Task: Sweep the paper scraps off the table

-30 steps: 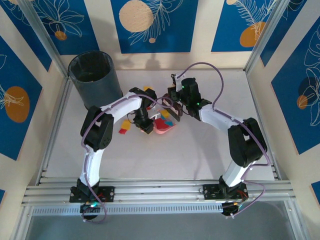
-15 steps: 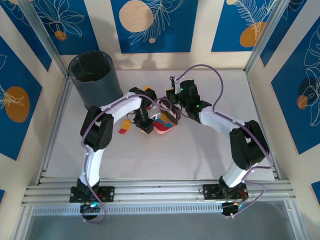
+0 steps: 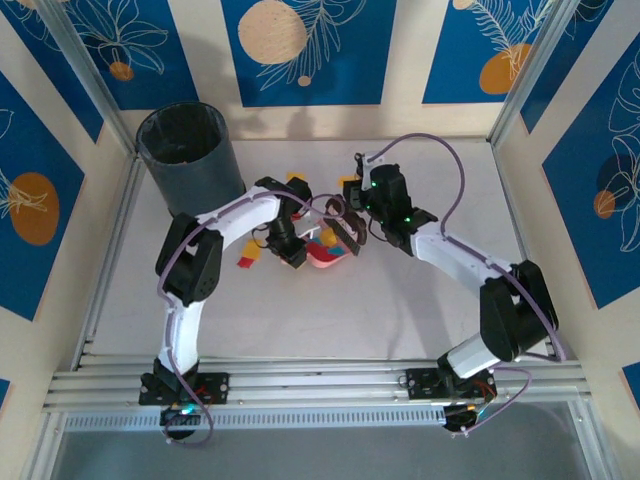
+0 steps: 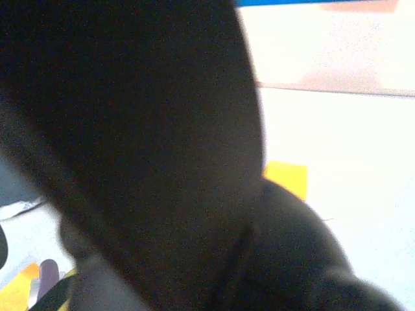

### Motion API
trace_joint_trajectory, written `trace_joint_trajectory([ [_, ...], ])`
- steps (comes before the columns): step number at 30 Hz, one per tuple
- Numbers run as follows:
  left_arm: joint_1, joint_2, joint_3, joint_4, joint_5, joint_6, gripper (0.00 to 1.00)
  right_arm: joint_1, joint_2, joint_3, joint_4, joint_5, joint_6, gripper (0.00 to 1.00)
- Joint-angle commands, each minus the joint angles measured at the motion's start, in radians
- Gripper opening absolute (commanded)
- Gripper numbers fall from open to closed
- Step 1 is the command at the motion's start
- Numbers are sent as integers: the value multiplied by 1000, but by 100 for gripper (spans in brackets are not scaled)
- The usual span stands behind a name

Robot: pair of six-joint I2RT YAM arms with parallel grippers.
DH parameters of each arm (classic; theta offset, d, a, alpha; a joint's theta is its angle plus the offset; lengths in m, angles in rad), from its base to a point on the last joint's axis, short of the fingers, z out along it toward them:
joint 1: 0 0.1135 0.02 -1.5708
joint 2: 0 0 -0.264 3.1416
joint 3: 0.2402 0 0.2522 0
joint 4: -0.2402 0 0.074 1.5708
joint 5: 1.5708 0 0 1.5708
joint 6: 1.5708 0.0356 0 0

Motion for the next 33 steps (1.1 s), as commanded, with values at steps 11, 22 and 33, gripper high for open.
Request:
trace_joint_trajectory([
  [11,14,-172,-33,100,-24,-25,0,-107,-244,-132,-57,127,69,0],
  [22,69,-303,-1,158,56,-96,0,-143,-323,-220,-98,118,79,0],
  [33,204,-388,63,217,215,-225,0,-141,-329,-237,-106,50,79,0],
])
